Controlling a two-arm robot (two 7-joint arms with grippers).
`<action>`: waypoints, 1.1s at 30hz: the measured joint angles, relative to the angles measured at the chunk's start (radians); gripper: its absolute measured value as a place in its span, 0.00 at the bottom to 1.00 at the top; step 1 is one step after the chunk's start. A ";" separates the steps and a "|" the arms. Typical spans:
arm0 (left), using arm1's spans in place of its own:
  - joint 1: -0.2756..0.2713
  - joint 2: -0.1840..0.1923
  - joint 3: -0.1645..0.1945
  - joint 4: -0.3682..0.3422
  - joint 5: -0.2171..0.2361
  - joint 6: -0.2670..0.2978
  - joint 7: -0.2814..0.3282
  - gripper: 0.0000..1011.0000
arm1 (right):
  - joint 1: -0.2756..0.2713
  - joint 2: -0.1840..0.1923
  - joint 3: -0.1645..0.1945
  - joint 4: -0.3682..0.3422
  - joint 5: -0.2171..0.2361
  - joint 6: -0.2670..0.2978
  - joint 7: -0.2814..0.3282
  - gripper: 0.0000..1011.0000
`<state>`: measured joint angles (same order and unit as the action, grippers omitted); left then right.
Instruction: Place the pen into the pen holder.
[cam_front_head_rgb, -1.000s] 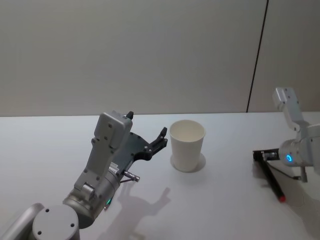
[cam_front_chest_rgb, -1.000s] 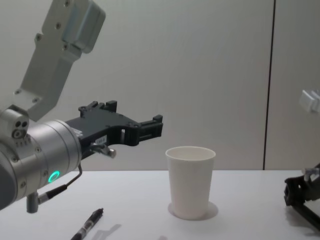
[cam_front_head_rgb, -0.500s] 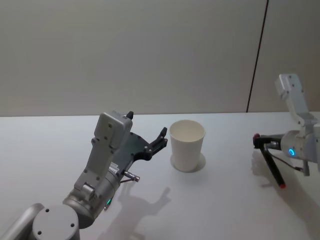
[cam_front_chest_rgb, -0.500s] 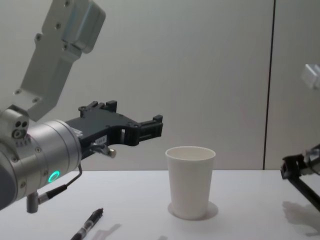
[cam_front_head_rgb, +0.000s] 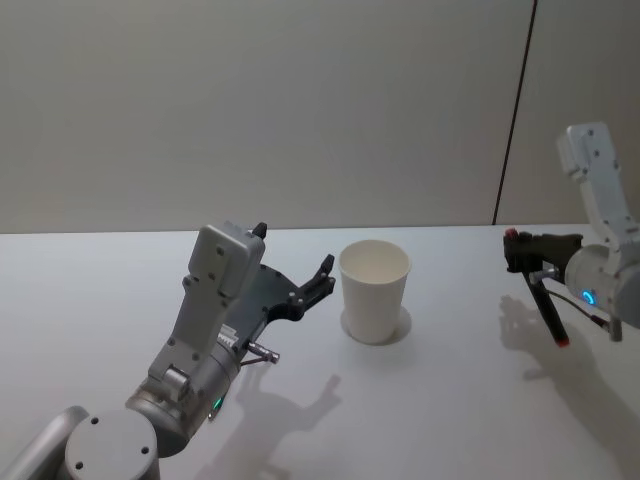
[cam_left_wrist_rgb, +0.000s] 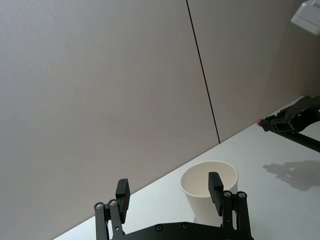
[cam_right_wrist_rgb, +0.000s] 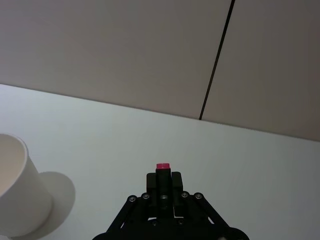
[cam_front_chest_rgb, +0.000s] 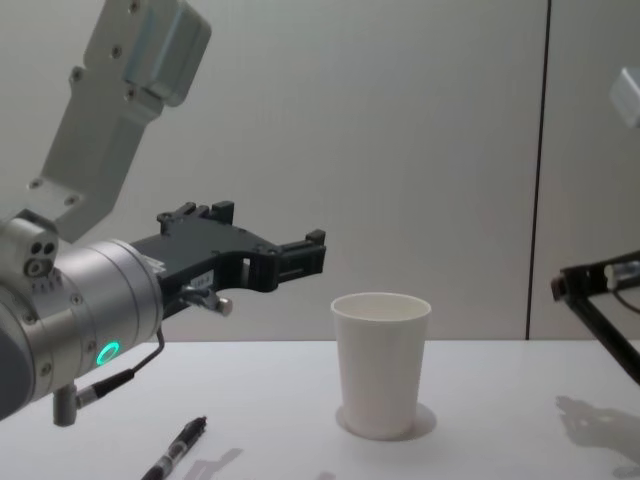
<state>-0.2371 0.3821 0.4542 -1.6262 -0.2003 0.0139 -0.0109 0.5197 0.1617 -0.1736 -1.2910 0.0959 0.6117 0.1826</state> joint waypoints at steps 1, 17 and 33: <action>0.000 0.000 0.000 0.000 0.000 0.000 0.000 0.99 | -0.003 0.001 -0.001 -0.004 -0.002 -0.010 0.001 0.16; 0.000 0.000 0.000 0.000 0.000 0.000 0.000 0.99 | -0.058 0.016 -0.010 -0.072 -0.050 -0.263 0.014 0.16; 0.000 0.000 0.000 0.000 0.000 0.000 0.000 0.99 | -0.079 0.015 -0.023 -0.063 -0.091 -0.571 0.004 0.16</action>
<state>-0.2371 0.3821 0.4542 -1.6262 -0.2004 0.0138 -0.0109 0.4409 0.1764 -0.1968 -1.3536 0.0046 0.0406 0.1868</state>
